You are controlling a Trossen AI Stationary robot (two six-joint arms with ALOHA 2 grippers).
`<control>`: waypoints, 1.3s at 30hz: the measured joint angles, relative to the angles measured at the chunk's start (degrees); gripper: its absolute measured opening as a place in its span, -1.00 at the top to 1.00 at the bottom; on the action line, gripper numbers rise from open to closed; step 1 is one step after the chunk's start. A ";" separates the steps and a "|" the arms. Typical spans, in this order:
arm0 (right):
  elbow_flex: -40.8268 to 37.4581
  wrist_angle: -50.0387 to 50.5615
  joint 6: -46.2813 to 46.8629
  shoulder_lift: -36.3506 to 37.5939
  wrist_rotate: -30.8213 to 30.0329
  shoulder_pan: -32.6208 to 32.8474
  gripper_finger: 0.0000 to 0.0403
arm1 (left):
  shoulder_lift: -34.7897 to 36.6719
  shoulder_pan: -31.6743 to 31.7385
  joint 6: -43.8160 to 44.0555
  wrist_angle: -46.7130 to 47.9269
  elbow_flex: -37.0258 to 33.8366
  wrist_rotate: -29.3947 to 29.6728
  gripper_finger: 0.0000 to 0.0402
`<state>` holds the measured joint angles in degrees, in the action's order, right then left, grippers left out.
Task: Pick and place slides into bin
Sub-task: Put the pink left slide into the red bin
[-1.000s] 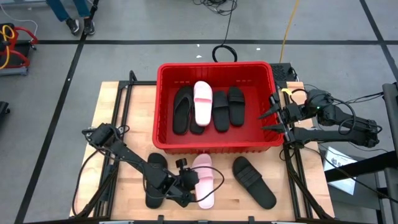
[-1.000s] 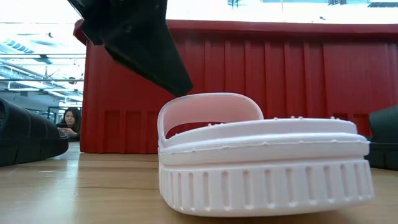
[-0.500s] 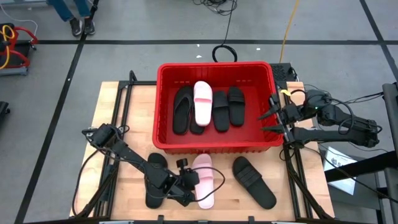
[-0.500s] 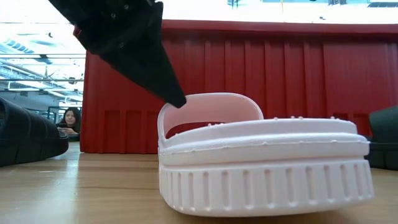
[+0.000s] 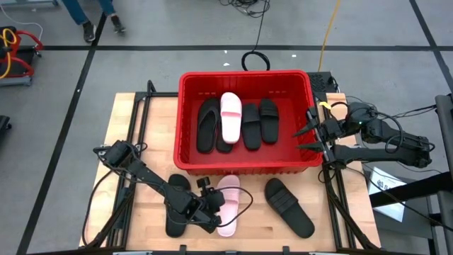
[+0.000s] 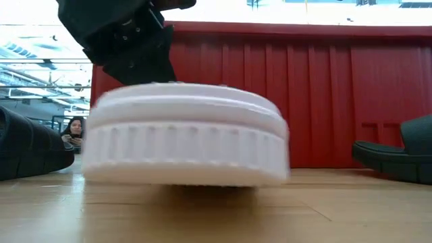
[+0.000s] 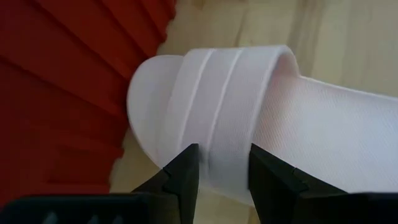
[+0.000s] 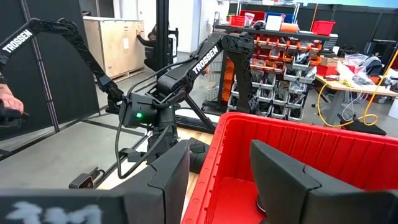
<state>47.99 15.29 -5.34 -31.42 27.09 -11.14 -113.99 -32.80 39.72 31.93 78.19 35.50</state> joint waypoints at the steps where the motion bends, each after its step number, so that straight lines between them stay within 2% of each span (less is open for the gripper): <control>1: 0.00 0.00 0.00 0.00 0.02 0.00 0.21 | 0.00 0.02 0.00 0.06 0.00 0.36 0.35; 6: 0.00 0.00 0.00 0.00 0.00 0.00 0.21 | 0.00 0.28 -1.18 0.16 -0.02 4.55 0.35; 11: 0.00 -0.02 -0.02 0.00 0.00 0.00 0.21 | 0.00 1.55 -1.41 0.95 -0.04 1.26 0.39; 14: 0.00 -0.02 -0.02 0.00 0.00 0.00 0.21 | 0.00 2.75 -0.13 1.46 -0.04 -1.89 0.56; 18: 0.00 -0.02 -0.02 0.01 0.00 0.00 0.21 | 0.13 3.61 -0.14 1.38 -0.04 -4.60 0.93; 24: 0.00 -0.02 -0.02 0.00 0.00 -0.02 0.21 | 0.11 3.87 -0.13 2.04 1.47 -6.27 0.98; 29: 0.00 -0.02 0.15 0.01 0.00 -0.01 0.21 | 0.04 4.06 -0.59 4.54 6.45 -9.84 0.98; 33: 0.00 -0.02 0.15 0.00 0.00 0.00 0.21 | 0.02 4.43 -2.82 7.85 12.23 -15.57 0.98; 39: 0.00 -0.02 0.17 0.00 0.00 -0.02 0.21 | -0.03 4.10 -3.75 11.17 20.70 -16.28 0.99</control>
<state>47.99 15.27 -5.17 -31.42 27.09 -11.16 -114.02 -28.70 35.97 43.10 98.90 19.21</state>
